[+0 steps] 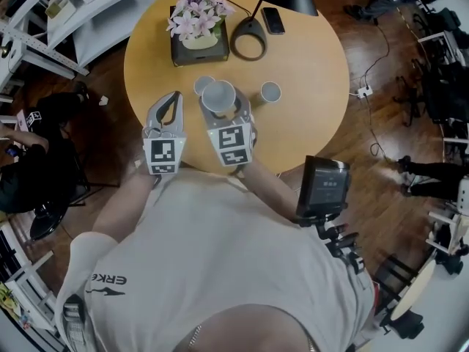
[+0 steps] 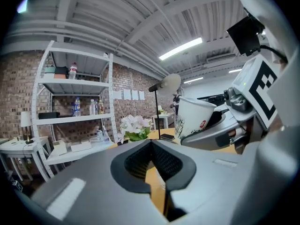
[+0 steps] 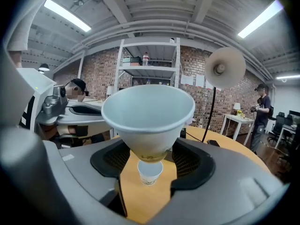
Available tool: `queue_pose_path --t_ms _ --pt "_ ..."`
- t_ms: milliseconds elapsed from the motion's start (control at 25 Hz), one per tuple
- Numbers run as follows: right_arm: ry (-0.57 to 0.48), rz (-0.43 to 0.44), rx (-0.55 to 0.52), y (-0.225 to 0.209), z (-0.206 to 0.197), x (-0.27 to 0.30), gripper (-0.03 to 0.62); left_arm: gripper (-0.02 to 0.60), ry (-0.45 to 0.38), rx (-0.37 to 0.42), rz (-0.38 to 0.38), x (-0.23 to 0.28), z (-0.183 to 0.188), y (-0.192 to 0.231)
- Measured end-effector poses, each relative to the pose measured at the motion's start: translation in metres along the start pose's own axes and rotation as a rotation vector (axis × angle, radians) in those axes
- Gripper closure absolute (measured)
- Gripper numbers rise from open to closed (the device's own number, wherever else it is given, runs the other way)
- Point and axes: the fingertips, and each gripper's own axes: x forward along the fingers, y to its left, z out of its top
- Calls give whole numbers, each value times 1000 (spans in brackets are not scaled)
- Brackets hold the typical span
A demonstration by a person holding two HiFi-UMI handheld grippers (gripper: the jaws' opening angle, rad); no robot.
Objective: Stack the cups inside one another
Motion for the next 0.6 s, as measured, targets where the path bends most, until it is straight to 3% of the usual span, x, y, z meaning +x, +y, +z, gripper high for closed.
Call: queue_pose_path --t_ms 600 --pt "114 -182 66 -6 -2 33 296 580 3 -35 -208 44 -15 31"
